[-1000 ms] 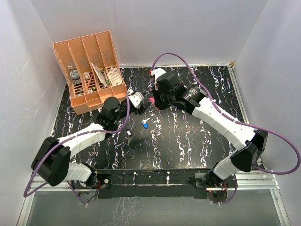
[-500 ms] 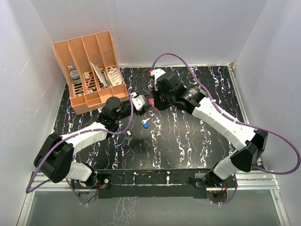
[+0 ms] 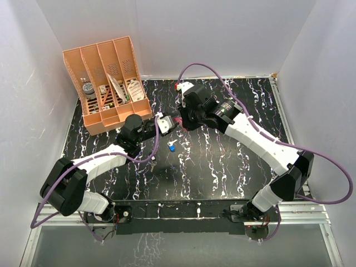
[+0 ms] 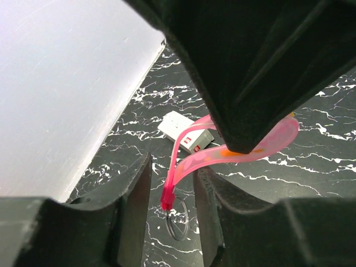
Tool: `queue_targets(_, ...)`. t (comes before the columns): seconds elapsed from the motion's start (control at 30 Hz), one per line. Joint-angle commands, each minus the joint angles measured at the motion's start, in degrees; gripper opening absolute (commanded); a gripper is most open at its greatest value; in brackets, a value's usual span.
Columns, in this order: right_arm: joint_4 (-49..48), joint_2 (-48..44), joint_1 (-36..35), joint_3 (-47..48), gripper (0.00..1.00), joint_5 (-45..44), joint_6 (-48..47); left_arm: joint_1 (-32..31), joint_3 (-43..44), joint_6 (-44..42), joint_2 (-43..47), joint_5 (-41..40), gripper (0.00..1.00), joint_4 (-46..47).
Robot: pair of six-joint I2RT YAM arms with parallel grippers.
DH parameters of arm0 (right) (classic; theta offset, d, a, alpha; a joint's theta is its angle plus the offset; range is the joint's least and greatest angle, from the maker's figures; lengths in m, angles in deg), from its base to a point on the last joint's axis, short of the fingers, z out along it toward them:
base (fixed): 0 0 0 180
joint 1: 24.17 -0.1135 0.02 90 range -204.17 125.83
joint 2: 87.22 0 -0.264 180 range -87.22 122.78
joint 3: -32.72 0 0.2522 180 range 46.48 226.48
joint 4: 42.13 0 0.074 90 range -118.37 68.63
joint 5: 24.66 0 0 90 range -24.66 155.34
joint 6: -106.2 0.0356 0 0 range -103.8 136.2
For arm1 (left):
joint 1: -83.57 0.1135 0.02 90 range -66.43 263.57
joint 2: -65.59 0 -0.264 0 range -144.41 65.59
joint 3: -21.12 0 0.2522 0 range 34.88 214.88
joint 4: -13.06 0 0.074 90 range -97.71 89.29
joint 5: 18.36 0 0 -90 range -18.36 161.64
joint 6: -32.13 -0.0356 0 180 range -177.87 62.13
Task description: Put the keys on the keyring
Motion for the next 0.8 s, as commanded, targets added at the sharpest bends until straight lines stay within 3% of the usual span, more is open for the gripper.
queue_targets(0.0, -1.1, -0.1, 0.2, 3.5, 0.08, 0.5, -0.3, -0.4, 1.4, -1.6, 1.4, 3.6, 0.29, 0.8)
queue_targets(0.2, -0.9, 0.1, 0.3, 3.9, 0.08, 0.5, -0.4, -0.6, 2.0, -1.6, 1.4, 4.2, 0.15, -0.7)
queue_targets(0.33, -1.3, 0.2, 0.4, 4.2, 0.09, 0.2, -0.4, -0.6, 2.7, -0.6, 1.3, 4.3, 0.00, -2.0)
queue_targets(0.4, -1.6, 0.3, 0.6, 4.8, 0.17, -0.2, -0.3, -0.7, 2.4, 0.9, 1.3, 3.6, 0.00, -1.6)
queue_targets(0.53, -4.7, -1.2, 2.5, 5.6, 0.41, -1.5, 0.1, -0.6, 1.0, 7.0, 1.7, -2.0, 0.00, 2.4)
queue_targets(0.77, -15.8, -8.0, 9.8, 0.5, 0.49, 2.0, 1.6, -0.7, -0.3, 20.2, 3.6, -15.0, 0.00, 5.8)
